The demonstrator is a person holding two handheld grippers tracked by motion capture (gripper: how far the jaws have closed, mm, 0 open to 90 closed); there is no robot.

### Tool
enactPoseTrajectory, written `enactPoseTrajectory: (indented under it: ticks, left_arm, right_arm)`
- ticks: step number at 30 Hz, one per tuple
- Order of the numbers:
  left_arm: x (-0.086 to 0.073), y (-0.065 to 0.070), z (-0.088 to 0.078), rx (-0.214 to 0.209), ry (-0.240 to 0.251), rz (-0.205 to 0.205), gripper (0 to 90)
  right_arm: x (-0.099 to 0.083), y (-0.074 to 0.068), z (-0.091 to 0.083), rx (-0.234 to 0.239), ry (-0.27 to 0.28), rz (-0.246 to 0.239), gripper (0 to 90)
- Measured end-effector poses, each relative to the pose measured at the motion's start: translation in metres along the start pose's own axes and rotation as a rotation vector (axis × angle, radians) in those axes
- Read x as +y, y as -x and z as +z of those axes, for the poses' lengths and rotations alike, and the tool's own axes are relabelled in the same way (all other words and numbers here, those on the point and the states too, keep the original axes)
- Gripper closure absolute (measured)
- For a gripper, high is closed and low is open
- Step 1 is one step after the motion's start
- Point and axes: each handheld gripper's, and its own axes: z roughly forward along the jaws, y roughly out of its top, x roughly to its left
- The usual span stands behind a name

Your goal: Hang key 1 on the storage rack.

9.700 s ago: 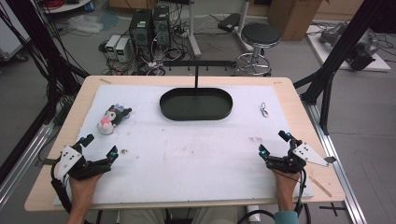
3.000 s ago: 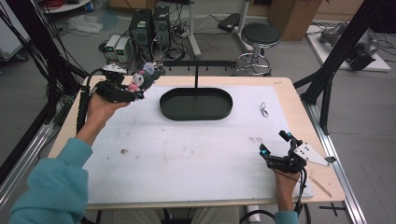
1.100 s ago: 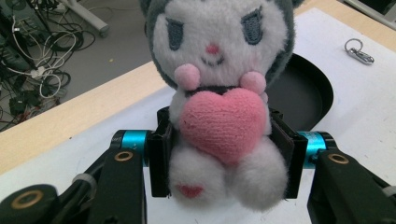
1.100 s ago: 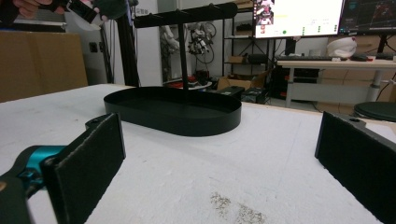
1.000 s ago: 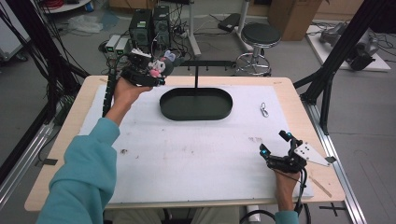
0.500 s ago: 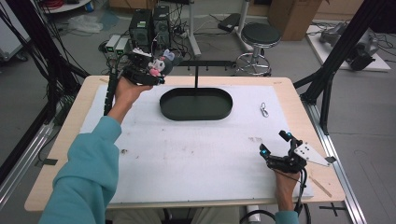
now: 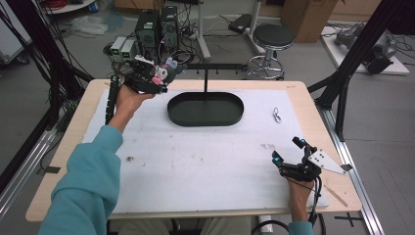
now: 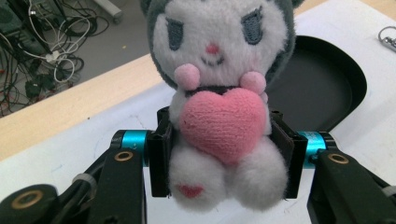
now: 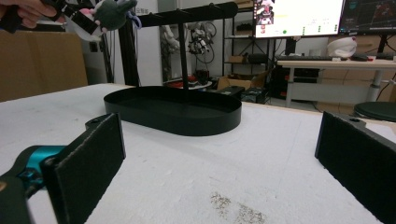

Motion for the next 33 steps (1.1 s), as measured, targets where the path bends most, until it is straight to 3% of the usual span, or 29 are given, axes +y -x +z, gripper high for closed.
enactPoseTrajectory:
  ticks: [4,10,14,24,33]
  left_arm:
    - [-0.005,-0.001,-0.002,-0.01,0.009,-0.001,51.3]
    - [-0.017,-0.001,-0.002,-0.008,-0.034,0.022,51.3]
    - [-0.022,-0.001,0.0,-0.019,-0.032,0.021,51.3]
    - [-0.033,0.0,0.015,-0.02,-0.062,0.022,51.3]
    - [-0.034,0.001,0.03,-0.017,-0.057,0.01,51.3]
  right_arm:
    - [0.0,0.0,0.0,0.001,-0.001,0.005,0.8]
    - [0.0,-0.001,0.0,0.0,-0.002,0.005,0.8]
    - [0.0,-0.001,0.0,-0.001,-0.001,0.004,0.8]
    - [0.0,-0.001,0.0,-0.001,-0.002,0.004,0.8]
    - [0.0,-0.001,0.0,0.001,-0.002,0.004,0.8]
